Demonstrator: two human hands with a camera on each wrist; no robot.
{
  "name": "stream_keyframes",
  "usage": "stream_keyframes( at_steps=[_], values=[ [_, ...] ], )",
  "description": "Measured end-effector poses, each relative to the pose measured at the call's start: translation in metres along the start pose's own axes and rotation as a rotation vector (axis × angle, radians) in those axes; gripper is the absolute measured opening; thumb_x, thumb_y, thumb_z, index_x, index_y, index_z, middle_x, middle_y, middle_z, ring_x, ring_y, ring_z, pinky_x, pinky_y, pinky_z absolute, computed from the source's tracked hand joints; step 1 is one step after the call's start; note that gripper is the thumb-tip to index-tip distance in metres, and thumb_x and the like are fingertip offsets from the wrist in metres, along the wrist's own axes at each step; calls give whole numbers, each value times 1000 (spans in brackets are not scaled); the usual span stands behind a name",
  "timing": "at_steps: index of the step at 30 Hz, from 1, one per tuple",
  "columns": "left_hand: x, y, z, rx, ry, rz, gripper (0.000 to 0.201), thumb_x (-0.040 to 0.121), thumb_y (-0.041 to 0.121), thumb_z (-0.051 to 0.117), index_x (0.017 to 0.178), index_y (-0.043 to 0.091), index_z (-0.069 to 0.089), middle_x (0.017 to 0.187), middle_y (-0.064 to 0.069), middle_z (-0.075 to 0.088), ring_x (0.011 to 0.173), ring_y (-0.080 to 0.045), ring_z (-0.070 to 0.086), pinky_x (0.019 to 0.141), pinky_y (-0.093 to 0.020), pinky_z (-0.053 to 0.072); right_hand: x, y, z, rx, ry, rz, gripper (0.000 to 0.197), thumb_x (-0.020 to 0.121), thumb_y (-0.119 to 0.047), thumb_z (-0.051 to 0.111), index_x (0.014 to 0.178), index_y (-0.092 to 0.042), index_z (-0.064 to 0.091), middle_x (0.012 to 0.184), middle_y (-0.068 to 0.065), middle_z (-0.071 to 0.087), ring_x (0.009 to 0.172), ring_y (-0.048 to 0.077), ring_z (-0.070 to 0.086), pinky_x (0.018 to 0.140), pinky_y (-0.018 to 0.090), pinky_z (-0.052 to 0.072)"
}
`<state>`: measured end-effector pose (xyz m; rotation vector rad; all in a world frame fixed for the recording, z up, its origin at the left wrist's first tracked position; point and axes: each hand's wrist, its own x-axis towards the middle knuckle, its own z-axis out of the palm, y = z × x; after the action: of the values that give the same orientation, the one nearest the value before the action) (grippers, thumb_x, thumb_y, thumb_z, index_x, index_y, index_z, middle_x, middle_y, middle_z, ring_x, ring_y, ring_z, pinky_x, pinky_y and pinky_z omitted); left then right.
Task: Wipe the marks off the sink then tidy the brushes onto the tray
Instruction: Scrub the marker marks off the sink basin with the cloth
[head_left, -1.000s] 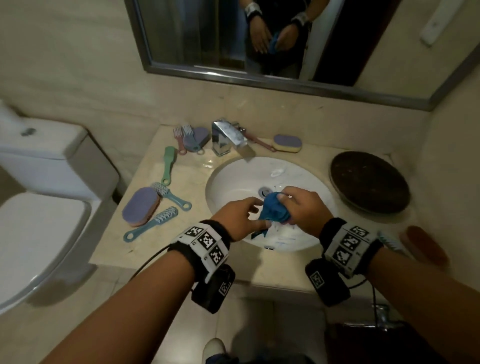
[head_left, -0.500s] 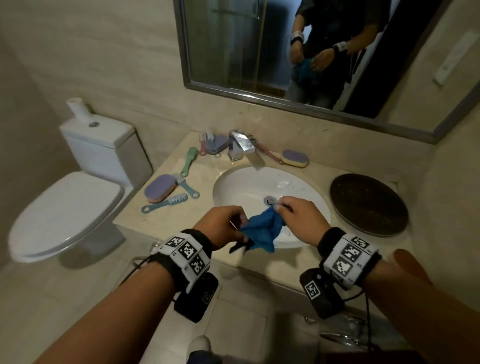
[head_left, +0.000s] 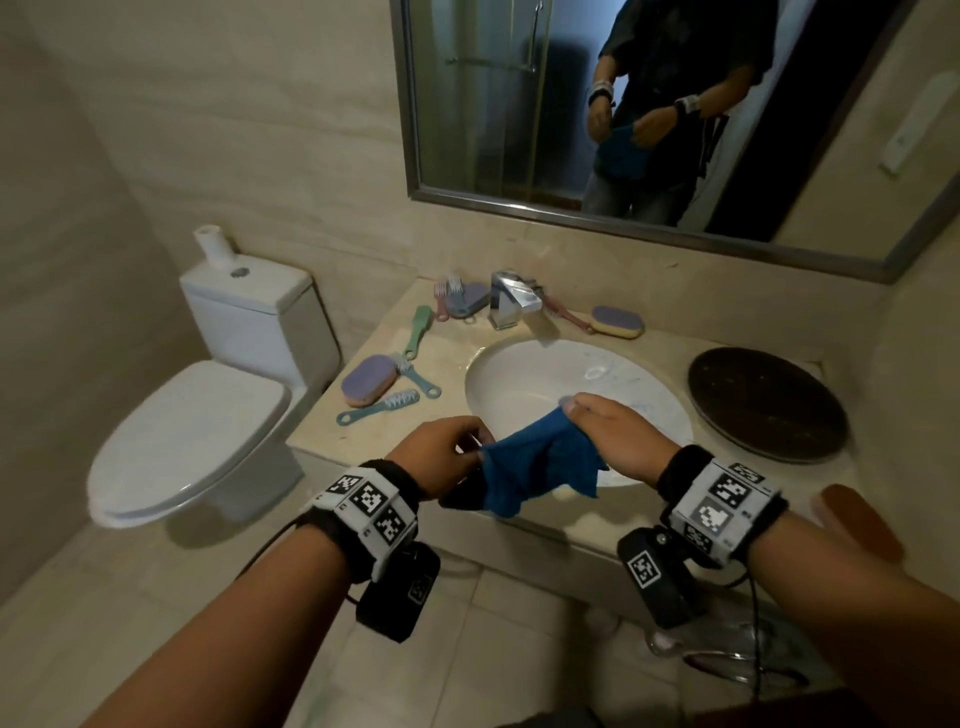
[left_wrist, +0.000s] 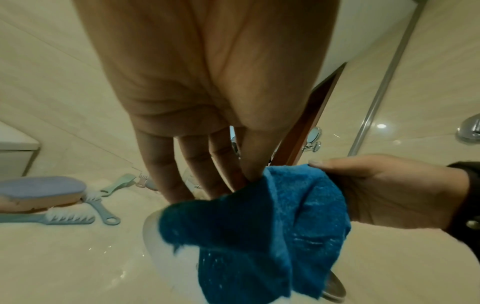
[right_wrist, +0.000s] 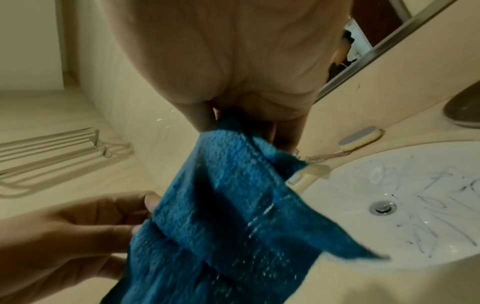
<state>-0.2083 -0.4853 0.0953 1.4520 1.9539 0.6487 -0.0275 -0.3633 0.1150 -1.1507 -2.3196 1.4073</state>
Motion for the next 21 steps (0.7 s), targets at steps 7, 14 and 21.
stream_keyframes(
  at_steps=[7,14,21],
  values=[
    [-15,-41,-26,-52,-41,-48,14,92,20,55,105,23,58,100,-1,68,81,-12,61,74,-21,45,21,-29,36,309,18,100,29,97,-42,41,84,-19,54,91,6,56,95,22,55,84,35,42],
    [-6,-47,-21,-110,-147,-13,50,81,36,70,127,25,51,127,3,55,117,-14,52,102,-30,44,24,-56,56,620,-138,63,31,84,1,59,111,-9,46,96,10,56,94,23,57,84,33,49],
    [3,-51,-27,-155,-19,44,22,89,16,57,70,21,48,73,2,57,75,-16,56,70,-24,45,26,-46,37,538,-87,62,58,81,4,63,129,-22,44,119,11,55,105,27,60,90,35,52]
  ],
)
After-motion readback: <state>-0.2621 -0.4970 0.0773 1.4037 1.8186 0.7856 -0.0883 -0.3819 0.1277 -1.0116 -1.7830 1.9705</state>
